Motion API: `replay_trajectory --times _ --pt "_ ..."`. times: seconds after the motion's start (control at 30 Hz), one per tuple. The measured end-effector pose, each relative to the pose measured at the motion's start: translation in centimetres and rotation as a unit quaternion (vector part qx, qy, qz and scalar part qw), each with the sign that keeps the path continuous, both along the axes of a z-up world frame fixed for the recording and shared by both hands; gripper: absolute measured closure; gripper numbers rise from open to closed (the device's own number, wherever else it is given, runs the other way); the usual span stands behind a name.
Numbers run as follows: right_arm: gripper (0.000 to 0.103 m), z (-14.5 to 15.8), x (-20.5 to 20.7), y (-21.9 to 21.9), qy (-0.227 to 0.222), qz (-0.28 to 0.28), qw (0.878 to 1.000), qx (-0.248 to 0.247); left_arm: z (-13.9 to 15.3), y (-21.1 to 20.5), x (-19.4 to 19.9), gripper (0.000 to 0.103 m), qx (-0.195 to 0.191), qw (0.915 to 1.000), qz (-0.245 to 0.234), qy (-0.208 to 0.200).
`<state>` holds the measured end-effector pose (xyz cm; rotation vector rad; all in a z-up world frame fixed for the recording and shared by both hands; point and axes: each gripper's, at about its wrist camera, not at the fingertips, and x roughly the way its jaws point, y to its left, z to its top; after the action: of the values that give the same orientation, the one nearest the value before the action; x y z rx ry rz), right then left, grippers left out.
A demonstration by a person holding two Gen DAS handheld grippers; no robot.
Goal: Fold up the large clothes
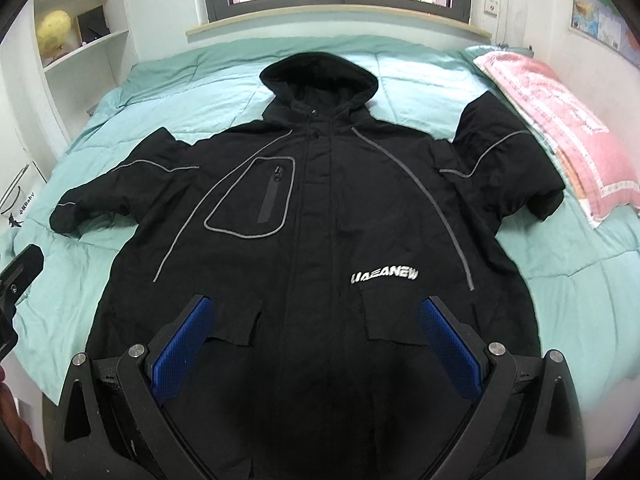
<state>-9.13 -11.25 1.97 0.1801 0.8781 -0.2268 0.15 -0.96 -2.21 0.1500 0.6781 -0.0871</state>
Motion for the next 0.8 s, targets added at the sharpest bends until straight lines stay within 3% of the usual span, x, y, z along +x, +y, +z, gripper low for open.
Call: replay_trajectory --times 0.8 --pt "0.0 -1.2 0.6 1.3 0.006 0.009 1.0 -0.01 -1.1 0.5 0.7 0.002 -0.004 0.9999 0.003 0.015"
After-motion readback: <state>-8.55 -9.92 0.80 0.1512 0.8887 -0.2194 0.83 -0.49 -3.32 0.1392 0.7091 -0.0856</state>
